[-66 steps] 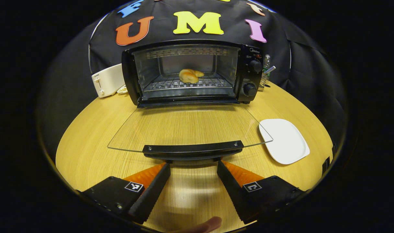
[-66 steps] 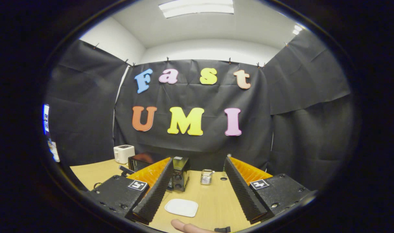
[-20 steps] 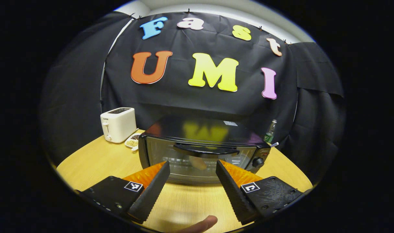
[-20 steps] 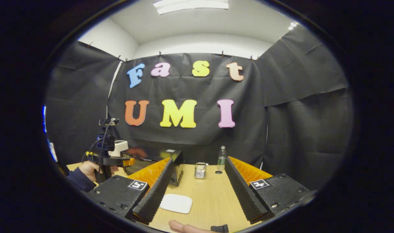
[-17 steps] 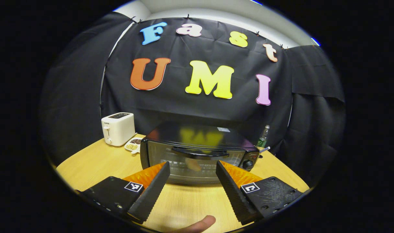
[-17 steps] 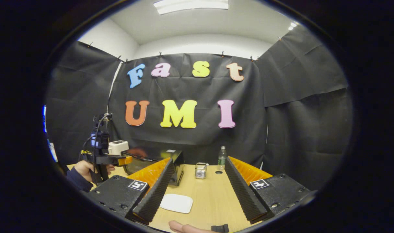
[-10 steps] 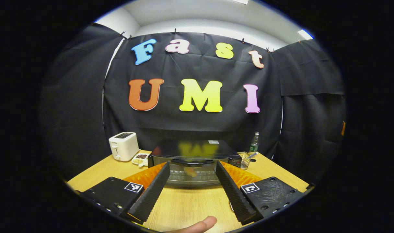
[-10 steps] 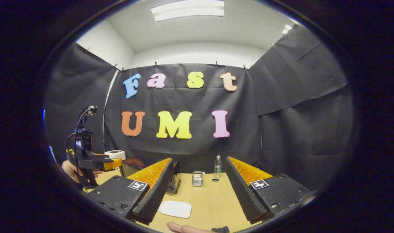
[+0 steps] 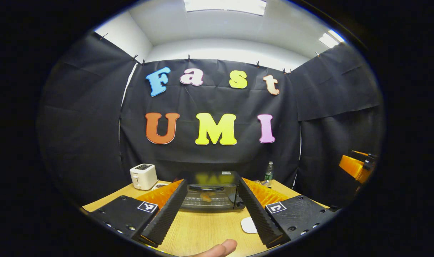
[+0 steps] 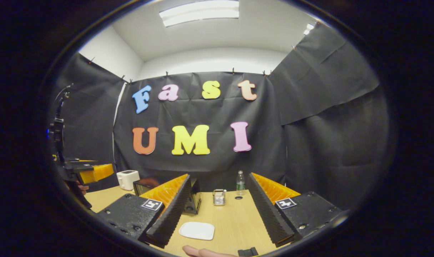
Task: Open the electric oven with the left hand, put the food in, and close the electric oven.
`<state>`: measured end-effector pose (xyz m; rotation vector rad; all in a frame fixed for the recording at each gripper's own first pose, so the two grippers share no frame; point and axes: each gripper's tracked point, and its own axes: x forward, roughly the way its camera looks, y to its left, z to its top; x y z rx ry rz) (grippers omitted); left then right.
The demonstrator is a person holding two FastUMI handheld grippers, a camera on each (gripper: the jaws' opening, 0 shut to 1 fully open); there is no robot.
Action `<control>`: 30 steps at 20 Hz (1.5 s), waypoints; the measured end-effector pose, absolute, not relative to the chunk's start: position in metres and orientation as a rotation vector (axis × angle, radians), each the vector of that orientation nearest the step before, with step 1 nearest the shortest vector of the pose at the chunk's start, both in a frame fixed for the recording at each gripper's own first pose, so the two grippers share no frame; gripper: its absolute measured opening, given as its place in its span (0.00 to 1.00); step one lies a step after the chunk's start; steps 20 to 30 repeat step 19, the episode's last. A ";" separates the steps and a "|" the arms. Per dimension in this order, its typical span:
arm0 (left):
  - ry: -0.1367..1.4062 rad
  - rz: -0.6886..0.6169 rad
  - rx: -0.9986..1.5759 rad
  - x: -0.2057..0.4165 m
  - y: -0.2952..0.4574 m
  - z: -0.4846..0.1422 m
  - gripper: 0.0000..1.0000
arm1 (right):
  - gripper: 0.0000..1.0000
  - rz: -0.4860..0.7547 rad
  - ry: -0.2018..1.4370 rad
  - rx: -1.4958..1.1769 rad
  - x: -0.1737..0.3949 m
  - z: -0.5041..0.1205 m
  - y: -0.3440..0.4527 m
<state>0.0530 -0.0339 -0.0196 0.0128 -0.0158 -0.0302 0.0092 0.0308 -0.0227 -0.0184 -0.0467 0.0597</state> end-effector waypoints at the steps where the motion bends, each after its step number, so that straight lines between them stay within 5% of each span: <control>1: -0.021 -0.025 0.036 0.044 -0.031 -0.021 0.94 | 0.96 0.062 -0.048 -0.021 0.007 -0.023 0.030; 30: -0.023 0.022 0.038 0.006 -0.001 -0.023 0.94 | 0.96 0.071 -0.006 0.047 0.009 -0.038 0.026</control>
